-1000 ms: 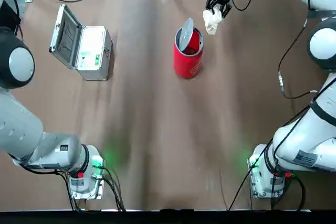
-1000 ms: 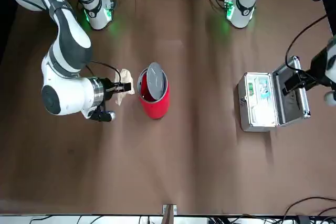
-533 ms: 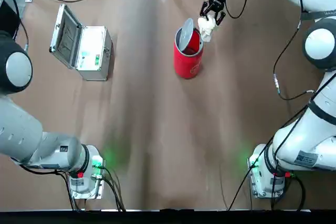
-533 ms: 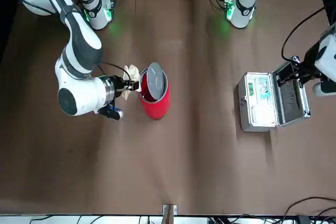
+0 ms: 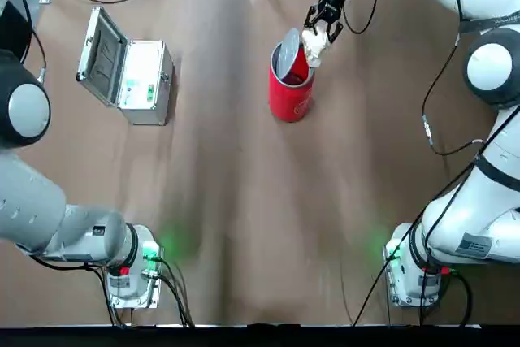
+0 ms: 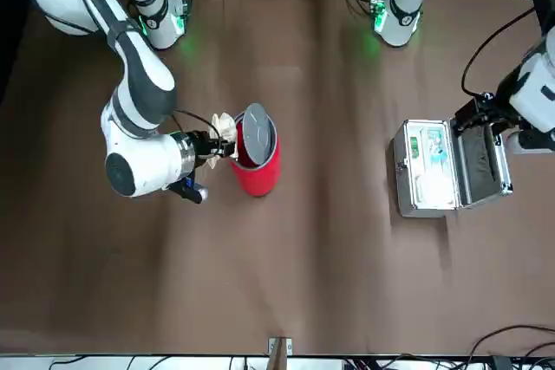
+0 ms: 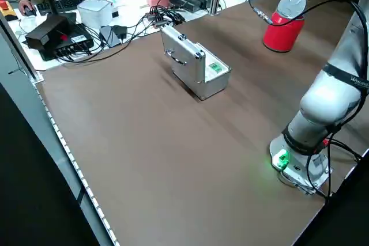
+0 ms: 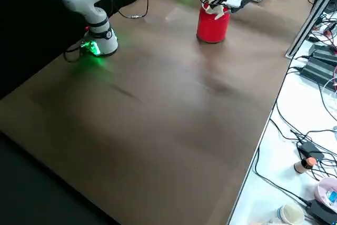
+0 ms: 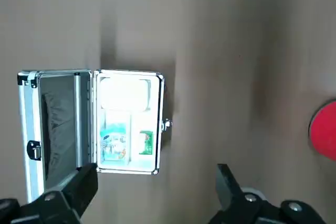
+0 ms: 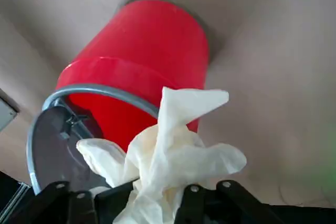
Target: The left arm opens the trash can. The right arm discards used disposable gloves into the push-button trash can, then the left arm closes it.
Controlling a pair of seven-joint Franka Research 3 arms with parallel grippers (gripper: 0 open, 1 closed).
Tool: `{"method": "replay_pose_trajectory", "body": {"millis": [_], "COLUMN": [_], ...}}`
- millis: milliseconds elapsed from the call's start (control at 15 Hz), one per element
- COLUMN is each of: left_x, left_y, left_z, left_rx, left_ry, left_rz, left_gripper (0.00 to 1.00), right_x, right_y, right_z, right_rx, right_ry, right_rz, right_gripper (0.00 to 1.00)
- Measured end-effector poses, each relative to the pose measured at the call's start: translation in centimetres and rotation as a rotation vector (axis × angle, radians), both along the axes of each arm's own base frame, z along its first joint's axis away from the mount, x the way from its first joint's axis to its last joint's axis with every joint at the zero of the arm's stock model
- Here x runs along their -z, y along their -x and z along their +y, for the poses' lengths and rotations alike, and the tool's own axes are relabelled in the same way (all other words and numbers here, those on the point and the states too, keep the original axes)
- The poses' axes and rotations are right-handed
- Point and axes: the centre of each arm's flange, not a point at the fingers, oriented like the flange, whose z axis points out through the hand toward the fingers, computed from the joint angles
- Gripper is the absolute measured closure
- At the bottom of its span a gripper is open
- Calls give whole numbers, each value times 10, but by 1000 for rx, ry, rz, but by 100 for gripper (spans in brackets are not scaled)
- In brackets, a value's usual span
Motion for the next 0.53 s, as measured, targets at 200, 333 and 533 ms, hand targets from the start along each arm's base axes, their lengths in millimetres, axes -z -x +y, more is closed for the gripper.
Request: {"method": "replay_pose_trajectory", "body": {"millis": [200,333,533], "left_x": [1,1,1], "left_y": [0,0,0], "left_z": [1,2,2], "left_rx": [-1,-3,-3], "left_ry": [-4,-5,-5], "left_rz": [1,1,1], "left_gripper": [0,0,0], "right_x": [1,2,8], "right_y": [5,3,0], "right_z": [12,16,17], "right_rx": [21,50,92], "right_ry": [-16,-24,-38], "right_rz": [35,37,63], "right_gripper": [100,100,100]}}
